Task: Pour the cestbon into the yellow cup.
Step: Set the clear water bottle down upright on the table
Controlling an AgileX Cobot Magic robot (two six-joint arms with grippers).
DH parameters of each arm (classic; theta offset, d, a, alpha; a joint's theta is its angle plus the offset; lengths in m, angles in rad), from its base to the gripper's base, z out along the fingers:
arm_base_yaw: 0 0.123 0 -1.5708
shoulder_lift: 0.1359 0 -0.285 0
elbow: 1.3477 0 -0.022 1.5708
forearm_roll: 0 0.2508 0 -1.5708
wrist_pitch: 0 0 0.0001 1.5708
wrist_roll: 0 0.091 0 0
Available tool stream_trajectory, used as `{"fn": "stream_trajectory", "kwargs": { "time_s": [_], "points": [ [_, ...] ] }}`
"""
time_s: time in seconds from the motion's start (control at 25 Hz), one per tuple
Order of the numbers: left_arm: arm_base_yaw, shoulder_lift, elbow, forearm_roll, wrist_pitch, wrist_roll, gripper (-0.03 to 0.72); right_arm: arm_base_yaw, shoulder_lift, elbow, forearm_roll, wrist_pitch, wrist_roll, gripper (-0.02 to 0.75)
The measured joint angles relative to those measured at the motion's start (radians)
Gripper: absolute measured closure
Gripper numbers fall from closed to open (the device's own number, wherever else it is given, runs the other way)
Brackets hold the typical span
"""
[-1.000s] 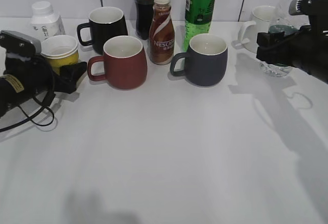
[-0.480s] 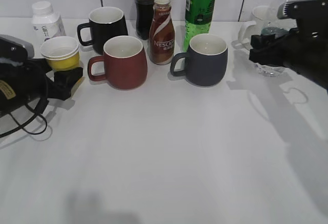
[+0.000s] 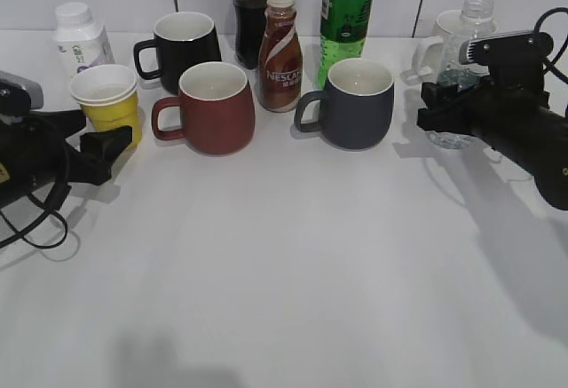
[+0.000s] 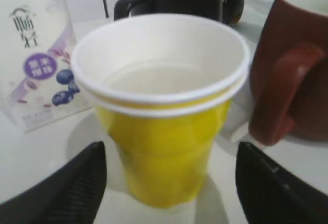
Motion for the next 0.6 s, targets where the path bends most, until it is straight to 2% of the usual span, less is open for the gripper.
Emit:
{"fn": "stream_trajectory", "kwargs": {
  "time_s": [0.2,0.32,0.4,0.6],
  "points": [
    [0.0,-0.001,0.001,-0.001,0.027,0.0,0.094,0.0,0.007,-0.003,0.0,-0.01,0.001,0.267],
    [0.0,-0.015,0.006,-0.001,0.033,0.0,0.094,0.0,0.007,0.0,0.003,-0.01,0.002,0.149],
    [0.0,-0.035,0.02,-0.002,0.036,0.0,0.094,0.0,0.007,0.013,0.015,-0.01,0.002,0.098],
    [0.0,-0.105,0.064,-0.012,0.11,-0.027,0.094,0.0,-0.005,0.057,0.025,-0.008,0.006,0.078]
  ]
}}
